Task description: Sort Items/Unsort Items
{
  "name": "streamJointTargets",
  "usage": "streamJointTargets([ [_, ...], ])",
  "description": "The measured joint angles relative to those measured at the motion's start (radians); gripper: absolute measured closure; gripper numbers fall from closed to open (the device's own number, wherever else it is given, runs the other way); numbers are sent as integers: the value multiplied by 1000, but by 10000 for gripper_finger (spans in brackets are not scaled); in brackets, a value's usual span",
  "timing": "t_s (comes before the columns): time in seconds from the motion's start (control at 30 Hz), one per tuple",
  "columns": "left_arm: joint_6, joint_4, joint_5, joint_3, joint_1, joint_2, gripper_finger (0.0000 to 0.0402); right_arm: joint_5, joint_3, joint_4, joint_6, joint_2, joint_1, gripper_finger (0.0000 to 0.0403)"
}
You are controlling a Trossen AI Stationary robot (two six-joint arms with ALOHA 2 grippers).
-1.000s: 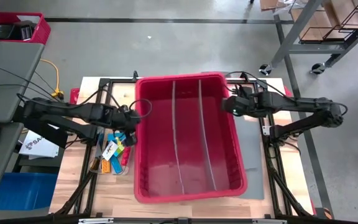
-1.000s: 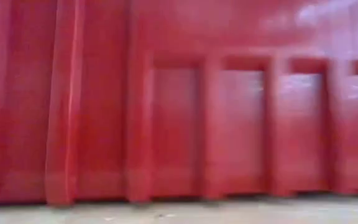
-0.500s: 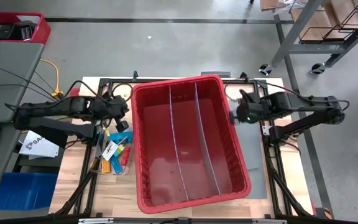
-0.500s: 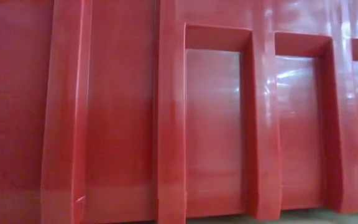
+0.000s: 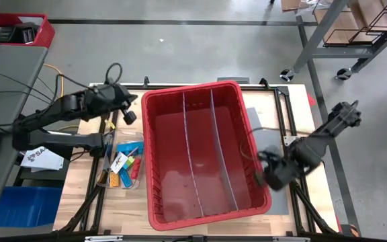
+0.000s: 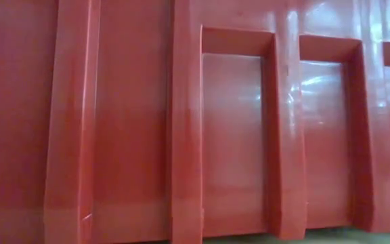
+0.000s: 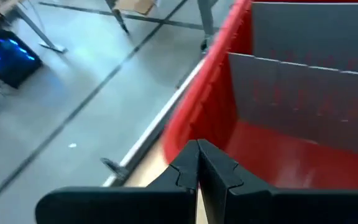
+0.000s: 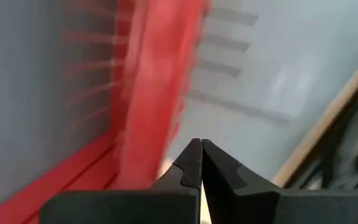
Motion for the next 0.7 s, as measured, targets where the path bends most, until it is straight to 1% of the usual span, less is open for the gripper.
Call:
streamJointTargets([
  [0.07, 28, 3, 22, 33, 35, 18, 402, 8, -1, 58, 82, 37, 44, 403],
  [0.13, 33, 11, 75, 57, 65, 35, 402, 24, -2, 143, 144, 81, 72, 403],
  [0.23, 33, 45, 188, 79, 95, 67, 401, 80, -2, 267, 165, 155, 75, 403],
  [0.33, 27, 60, 264, 87, 101, 103, 402, 98, 4, 319, 133, 209, 57, 403],
  [0.4, 26, 58, 294, 94, 101, 123, 401, 94, 22, 267, 136, 230, 51, 403],
  [0.53, 34, 58, 315, 94, 100, 128, 401, 60, 63, 31, 204, 225, 61, 403],
  [0.63, 30, 73, 353, 94, 100, 100, 401, 8, 71, -146, 244, 186, 68, 403],
  [0.7, -12, 75, 393, 94, 98, 68, 401, -49, 53, -205, 217, 139, 70, 403],
])
